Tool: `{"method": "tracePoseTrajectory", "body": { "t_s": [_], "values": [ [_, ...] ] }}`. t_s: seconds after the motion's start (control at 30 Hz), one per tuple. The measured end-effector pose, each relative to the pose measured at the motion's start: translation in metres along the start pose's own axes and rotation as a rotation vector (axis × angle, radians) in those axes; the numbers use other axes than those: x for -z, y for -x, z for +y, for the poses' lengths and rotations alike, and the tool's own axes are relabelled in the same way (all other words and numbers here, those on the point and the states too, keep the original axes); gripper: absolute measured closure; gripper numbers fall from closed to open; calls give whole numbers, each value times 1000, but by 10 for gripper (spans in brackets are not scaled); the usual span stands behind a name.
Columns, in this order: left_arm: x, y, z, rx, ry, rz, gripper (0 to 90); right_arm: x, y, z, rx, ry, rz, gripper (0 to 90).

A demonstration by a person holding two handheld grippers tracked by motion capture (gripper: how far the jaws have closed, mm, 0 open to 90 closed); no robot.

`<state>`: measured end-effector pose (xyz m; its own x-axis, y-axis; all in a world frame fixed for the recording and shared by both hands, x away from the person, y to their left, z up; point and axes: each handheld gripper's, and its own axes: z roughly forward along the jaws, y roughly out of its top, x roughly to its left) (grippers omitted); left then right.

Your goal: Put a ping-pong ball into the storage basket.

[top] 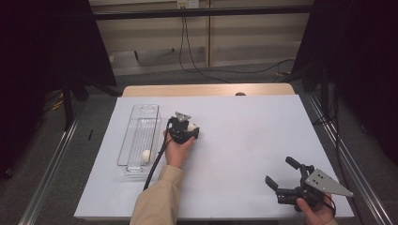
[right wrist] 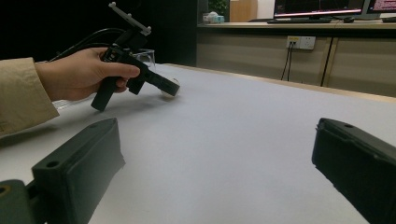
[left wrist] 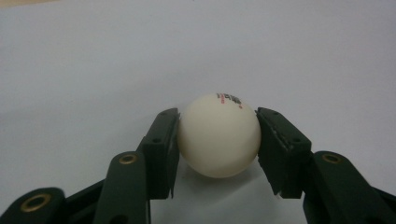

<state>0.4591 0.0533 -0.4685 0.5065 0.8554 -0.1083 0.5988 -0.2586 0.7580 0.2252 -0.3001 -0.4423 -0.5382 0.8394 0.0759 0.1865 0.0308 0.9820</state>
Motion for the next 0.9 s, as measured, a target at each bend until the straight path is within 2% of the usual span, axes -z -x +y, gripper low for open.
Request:
{"method": "tracePoseTrajectory", "body": {
  "t_s": [0.6, 0.9],
  "values": [
    [8, 3, 1, 15, -25, -56, 511, 0, 0, 0, -1, 1, 0, 10],
    [15, 7, 2, 20, -29, -70, 512, 1, -1, 0, -1, 1, 0, 10]
  ]
}}
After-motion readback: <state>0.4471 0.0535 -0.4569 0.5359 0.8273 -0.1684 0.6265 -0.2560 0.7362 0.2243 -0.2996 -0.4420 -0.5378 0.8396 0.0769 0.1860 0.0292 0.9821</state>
